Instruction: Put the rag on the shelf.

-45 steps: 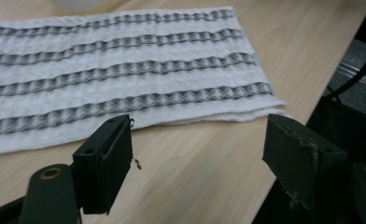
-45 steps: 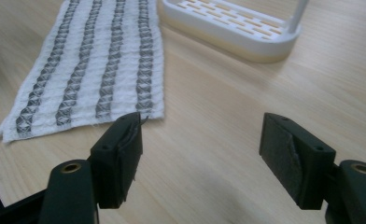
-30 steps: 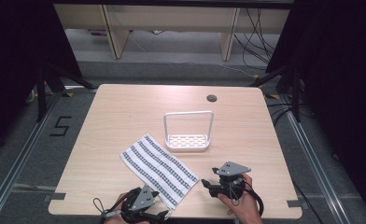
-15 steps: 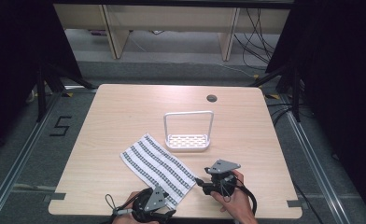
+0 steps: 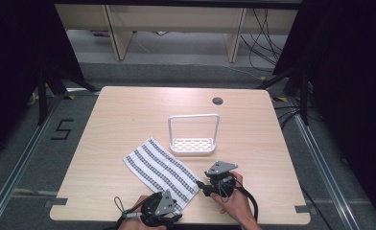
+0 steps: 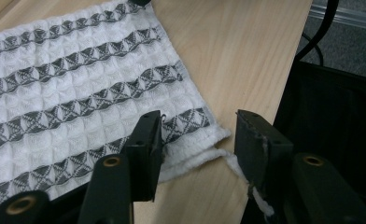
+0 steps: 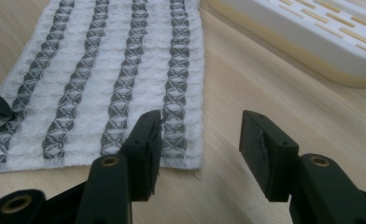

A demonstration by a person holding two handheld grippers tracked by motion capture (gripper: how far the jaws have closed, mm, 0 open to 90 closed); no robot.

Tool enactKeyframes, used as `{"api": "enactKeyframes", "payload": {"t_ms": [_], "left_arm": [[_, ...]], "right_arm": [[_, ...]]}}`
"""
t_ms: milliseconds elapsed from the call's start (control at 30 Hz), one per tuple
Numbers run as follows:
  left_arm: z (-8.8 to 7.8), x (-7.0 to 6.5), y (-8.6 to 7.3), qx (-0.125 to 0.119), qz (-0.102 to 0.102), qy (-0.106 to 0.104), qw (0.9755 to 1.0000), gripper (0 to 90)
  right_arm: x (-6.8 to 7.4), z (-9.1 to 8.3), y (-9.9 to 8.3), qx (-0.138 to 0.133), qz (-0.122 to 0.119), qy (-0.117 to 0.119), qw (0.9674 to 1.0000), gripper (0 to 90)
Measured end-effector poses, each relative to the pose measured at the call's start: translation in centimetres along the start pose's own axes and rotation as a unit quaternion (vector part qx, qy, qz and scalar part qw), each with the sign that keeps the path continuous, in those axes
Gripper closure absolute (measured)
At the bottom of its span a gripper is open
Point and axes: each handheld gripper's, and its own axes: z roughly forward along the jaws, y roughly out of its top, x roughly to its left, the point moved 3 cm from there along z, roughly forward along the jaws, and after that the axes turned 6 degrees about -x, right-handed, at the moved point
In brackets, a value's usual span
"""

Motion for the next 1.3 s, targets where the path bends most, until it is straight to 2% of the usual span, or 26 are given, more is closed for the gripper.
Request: {"api": "enactKeyframes", "payload": {"t_ms": [33, 67, 100, 167, 233, 267, 300, 333, 400, 467, 533, 600, 633, 700, 767, 833, 867, 967, 1033, 1100, 1133, 1233, 1300], "left_arm": [[-0.1, 0.0, 0.0, 0.0, 0.0, 0.0, 1.0, 55.6], [-0.1, -0.1, 0.0, -0.003, -0.008, -0.001, 1.0, 59.0], [-0.1, 0.2, 0.0, 0.0, 0.005, 0.003, 1.0, 62.2], [-0.1, 0.2, -0.1, -0.002, 0.001, 0.003, 1.0, 67.5], [-0.1, 0.3, -0.1, -0.003, 0.004, 0.002, 1.0, 72.0], [-0.1, 0.3, -0.1, -0.004, 0.006, 0.004, 1.0, 74.8], [-0.2, 0.3, -0.2, -0.003, 0.001, 0.005, 1.0, 77.3], [-0.3, 0.5, -0.1, -0.001, 0.012, 0.008, 0.9999, 79.5], [-0.3, 0.6, -0.1, -0.005, 0.005, 0.005, 1.0, 82.4], [-0.3, 0.8, -0.1, -0.008, 0.002, 0.002, 1.0, 83.4], [-0.3, 0.7, -0.1, -0.01, -0.002, 0.003, 0.9999, 83.9], [-0.4, 0.9, -0.1, -0.007, 0.005, 0.006, 0.9999, 84.1], [-0.4, 0.8, -0.1, -0.013, -0.002, 0.005, 0.9999, 84.2], [-0.6, 1.0, 0.0, -0.017, -0.002, 0.005, 0.9998, 84.5], [-0.8, 1.0, 0.1, -0.021, -0.011, 0.005, 0.9997, 84.7], [-0.9, 1.1, 0.2, -0.03, -0.009, 0.005, 0.9995, 84.8], [-1.0, 1.3, 0.2, -0.024, -0.004, 0.011, 0.9996, 84.8], [-1.0, 1.1, 0.2, -0.032, -0.011, 0.004, 0.9994, 84.9], [-1.3, 1.2, 0.3, -0.028, -0.005, 0.007, 0.9996, 84.9], [-1.5, 1.3, 0.4, -0.034, -0.006, 0.009, 0.9994, 85.0], [-1.6, 1.1, 0.5, -0.043, -0.017, 0.007, 0.9989, 85.0], [-2.2, 1.6, 0.8, -0.047, -0.014, 0.01, 0.9987, 85.0], [-2.5, 1.6, 0.9, -0.056, -0.021, 0.012, 0.9981, 85.1]], "right_arm": [[-0.1, 0.2, 0.0, -0.006, -0.001, -0.002, 1.0, 50.8], [-0.1, 0.2, 0.0, 0.0, 0.0, 0.001, 1.0, 51.2], [-0.1, 0.3, 0.1, -0.001, -0.001, 0.003, 1.0, 52.2], [0.0, 0.7, 0.0, -0.005, 0.006, 0.002, 1.0, 53.3], [0.1, 0.6, 0.0, 0.014, 0.008, 0.005, 0.9999, 54.5], [0.1, 0.9, -0.1, 0.008, 0.006, 0.002, 0.9999, 55.4], [0.1, 0.7, -0.1, 0.019, 0.009, 0.005, 0.9998, 57.0], [0.2, 0.9, -0.2, 0.011, 0.013, 0.004, 0.9998, 58.2], [0.2, 0.8, -0.2, 0.018, 0.014, 0.008, 0.9997, 62.4], [0.2, 0.8, -0.3, 0.013, 0.011, 0.011, 0.9998, 65.9], [0.4, 0.7, -0.3, 0.017, 0.027, 0.018, 0.9993, 71.5], [0.4, 0.7, -0.3, 0.013, 0.035, 0.021, 0.9991, 76.0], [0.4, 0.8, -0.4, 0.005, 0.041, 0.022, 0.9989, 78.5], [0.4, 0.5, -0.3, 0.004, 0.04, 0.024, 0.9989, 83.6], [0.4, 0.3, -0.1, -0.01, 0.04, 0.026, 0.9988, 86.8], [0.4, 0.0, 0.2, -0.017, 0.034, 0.029, 0.9989, 88.0], [0.5, -0.1, 0.3, -0.02, 0.033, 0.03, 0.9988, 88.3], [0.7, -0.3, 0.5, -0.022, 0.031, 0.032, 0.9988, 88.6], [0.8, -0.5, 0.7, -0.027, 0.027, 0.032, 0.9988, 88.7], [1.0, -0.7, 0.9, -0.032, 0.023, 0.034, 0.9987, 88.8], [1.1, -0.8, 1.0, -0.035, 0.024, 0.032, 0.9986, 88.9], [1.2, -1.1, 1.3, -0.04, 0.024, 0.036, 0.9983, 88.9], [1.1, -1.3, 1.5, -0.044, 0.024, 0.036, 0.9981, 89.0]]}}
